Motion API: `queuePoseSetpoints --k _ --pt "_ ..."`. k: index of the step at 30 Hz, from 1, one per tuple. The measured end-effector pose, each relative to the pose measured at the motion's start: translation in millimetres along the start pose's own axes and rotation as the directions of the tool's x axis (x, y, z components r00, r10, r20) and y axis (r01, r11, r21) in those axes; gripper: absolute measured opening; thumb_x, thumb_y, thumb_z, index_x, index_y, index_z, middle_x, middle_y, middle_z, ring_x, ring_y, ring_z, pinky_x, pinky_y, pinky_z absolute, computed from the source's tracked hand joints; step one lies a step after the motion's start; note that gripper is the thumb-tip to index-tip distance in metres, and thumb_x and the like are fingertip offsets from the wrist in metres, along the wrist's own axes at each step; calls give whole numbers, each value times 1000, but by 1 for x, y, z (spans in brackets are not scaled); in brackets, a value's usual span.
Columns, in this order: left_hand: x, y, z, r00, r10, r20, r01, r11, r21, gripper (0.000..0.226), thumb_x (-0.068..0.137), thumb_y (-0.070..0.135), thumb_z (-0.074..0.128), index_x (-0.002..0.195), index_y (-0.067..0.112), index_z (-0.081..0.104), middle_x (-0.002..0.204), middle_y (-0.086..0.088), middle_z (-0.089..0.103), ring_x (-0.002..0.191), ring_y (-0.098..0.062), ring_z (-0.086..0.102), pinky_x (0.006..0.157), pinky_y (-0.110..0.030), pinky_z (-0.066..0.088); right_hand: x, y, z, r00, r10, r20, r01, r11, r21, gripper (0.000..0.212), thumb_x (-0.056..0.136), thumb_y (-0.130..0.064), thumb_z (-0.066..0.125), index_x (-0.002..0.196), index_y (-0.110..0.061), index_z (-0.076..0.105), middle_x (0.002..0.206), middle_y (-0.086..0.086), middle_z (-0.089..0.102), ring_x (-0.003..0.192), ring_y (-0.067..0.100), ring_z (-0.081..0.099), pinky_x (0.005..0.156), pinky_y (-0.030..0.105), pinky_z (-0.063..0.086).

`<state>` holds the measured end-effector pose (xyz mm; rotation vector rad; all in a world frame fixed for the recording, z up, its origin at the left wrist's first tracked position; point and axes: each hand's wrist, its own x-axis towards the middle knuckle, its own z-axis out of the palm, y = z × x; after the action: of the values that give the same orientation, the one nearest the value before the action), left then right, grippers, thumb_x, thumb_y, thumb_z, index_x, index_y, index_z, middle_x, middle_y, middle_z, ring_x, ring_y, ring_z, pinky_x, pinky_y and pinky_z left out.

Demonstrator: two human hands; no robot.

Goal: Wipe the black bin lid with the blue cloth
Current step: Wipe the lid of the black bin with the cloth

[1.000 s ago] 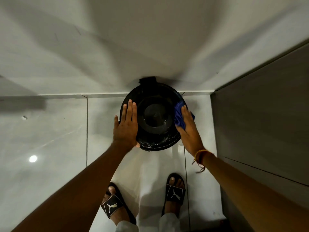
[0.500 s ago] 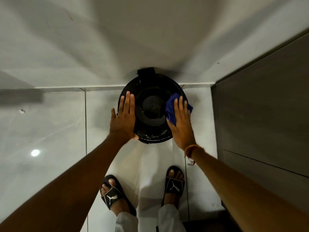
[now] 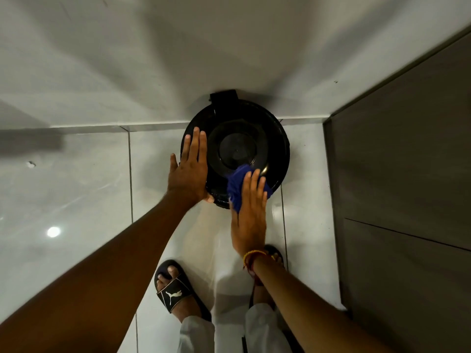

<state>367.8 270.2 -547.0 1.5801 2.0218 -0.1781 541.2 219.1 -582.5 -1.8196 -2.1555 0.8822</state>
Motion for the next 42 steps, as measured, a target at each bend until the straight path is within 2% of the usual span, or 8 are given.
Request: queuePoseSetpoints --k 4,8,14,21,24,34,38,42 --pt "-1 0 0 1000 5 12 -5 1000 11 164 50 53 96 159 8 -18 170 -12 -20 158 -34 -13 122 -65 16 69 -7 -25 997 57 -43 -61 993 -98 72 103 -27 45 159 -12 3 170 11 2 157 30 -3 127 49 3" --pt "-1 -2 1 1000 3 0 -3 1000 16 165 49 54 96 159 8 -18 170 -12 -20 158 -34 -12 122 -67 18 80 6 -38 987 -139 85 157 948 -275 71 103 -36 41 160 -11 7 171 11 5 157 31 -1 128 51 6" --pt "-1 -5 5 999 14 -29 -14 1000 13 161 51 60 93 160 9 -15 171 -11 -17 158 -35 -9 122 -67 19 2 43 -38 867 -348 356 464 824 -324 73 104 -52 32 161 -14 5 171 6 1 158 23 -3 127 49 17" --pt "3 -6 7 1000 12 -3 -12 1000 -5 165 49 56 95 159 9 -18 170 -11 -20 158 -34 -13 122 -68 17 81 0 -40 950 -236 206 293 899 -325 77 101 -61 14 161 -12 7 171 9 6 158 25 1 129 45 6" --pt "2 -7 6 1000 17 -7 -17 1000 5 164 49 57 94 160 8 -17 170 -12 -19 158 -34 -11 122 -67 18 89 -8 -37 945 -246 217 314 869 -383 78 102 -61 19 161 -12 7 171 10 5 158 27 0 128 48 6" --pt "5 -6 6 1000 25 -14 -25 999 -37 152 61 57 89 160 13 -16 171 -8 -20 158 -34 -12 122 -68 16 43 50 -62 660 -536 527 732 619 -287 73 104 -55 31 160 -13 12 170 5 10 158 22 3 127 45 16" --pt "10 -8 8 999 34 -25 -35 999 -36 151 62 63 86 160 12 -16 171 -9 -19 158 -35 -11 122 -68 17 68 11 -48 798 -434 418 569 772 -284 68 106 -50 24 160 -11 10 171 7 9 158 22 3 128 45 12" --pt "4 -18 6 997 68 -30 -68 997 -20 157 55 68 86 161 12 -14 171 -9 -16 159 -33 -7 123 -64 15 76 -8 -49 734 -473 487 612 773 -171 65 107 -43 22 160 -11 5 171 7 4 158 21 -1 128 47 12"
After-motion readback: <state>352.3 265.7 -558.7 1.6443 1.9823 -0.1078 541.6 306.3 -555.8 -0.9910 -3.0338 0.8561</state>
